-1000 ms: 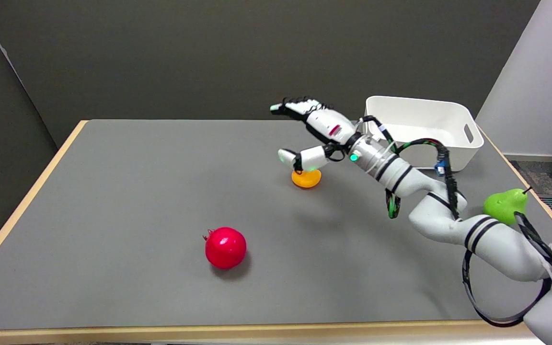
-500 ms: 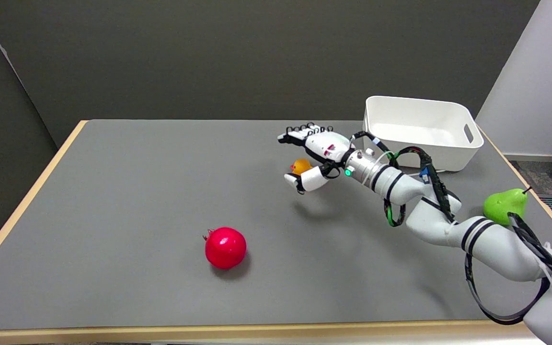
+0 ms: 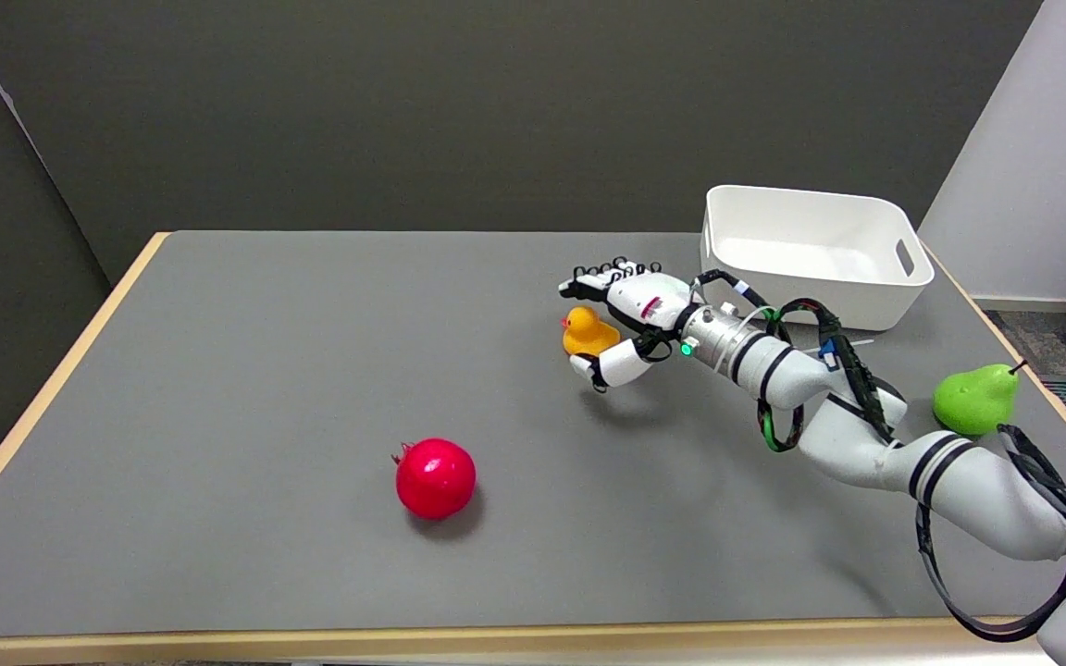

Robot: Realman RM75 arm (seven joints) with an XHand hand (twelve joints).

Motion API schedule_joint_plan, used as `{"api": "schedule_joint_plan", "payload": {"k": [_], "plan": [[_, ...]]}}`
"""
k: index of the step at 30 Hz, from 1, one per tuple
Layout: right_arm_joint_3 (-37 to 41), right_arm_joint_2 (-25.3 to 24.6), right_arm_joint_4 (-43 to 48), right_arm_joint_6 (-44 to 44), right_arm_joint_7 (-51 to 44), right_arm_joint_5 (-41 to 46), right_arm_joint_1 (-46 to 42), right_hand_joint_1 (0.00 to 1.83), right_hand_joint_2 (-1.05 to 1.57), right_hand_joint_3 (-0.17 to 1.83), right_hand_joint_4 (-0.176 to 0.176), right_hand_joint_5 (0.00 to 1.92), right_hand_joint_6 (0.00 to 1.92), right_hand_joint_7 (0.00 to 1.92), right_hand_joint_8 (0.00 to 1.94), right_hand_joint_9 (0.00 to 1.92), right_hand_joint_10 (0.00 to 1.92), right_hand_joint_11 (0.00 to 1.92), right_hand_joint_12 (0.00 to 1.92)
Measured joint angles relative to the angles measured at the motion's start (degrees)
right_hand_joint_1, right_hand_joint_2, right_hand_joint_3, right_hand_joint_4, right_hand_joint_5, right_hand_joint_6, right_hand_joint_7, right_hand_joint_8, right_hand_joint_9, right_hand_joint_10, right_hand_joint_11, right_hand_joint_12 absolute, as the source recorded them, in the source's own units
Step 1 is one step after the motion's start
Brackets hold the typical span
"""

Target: Pick up the yellow duck.

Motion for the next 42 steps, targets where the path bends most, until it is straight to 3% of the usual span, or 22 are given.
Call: {"api": "schedule_joint_plan", "payload": {"k": [10,12,22,31,33,35,36,42], "plan": [[0.1,0.2,0.6,-1.1,0.0,-0.6,-0.5,0.64,0.67,0.88,-0.017,0.23,0.42,0.40,0.43,0.28,0.85,0.02,1.17],[0.1,0.2,0.7,-1.2,-0.1,-0.7,-0.5,0.61,0.65,0.95,-0.022,0.22,0.47,0.42,0.51,0.35,0.88,0.08,1.17],[0.0,0.0,1.0,-1.7,-0.1,-0.9,-0.7,0.76,0.70,0.89,-0.027,0.29,0.51,0.53,0.61,0.45,1.05,0.16,1.30],[0.0,-0.4,1.1,-1.7,-0.1,-0.9,-0.8,0.87,0.81,0.85,-0.007,0.44,1.05,0.74,1.03,0.68,1.28,0.38,1.55],[0.0,-0.4,1.2,-1.7,-0.2,-1.0,-0.8,1.28,1.01,0.40,-0.021,0.47,1.07,0.80,1.32,0.71,1.30,0.41,1.59],[0.0,-0.5,1.2,-1.5,-0.2,-1.0,-0.8,1.22,1.19,0.15,-0.142,0.50,1.44,0.84,1.36,0.77,1.28,0.47,1.59],[0.0,-0.5,1.2,-1.4,-0.2,-0.9,-0.8,1.19,1.24,0.08,-0.175,0.51,1.55,0.85,1.37,0.79,1.28,0.48,1.60],[0.0,-0.6,1.2,-1.0,-0.3,-1.2,-0.8,1.19,1.22,0.10,-0.165,0.53,1.53,0.86,1.37,0.80,1.39,0.35,1.78]]}}
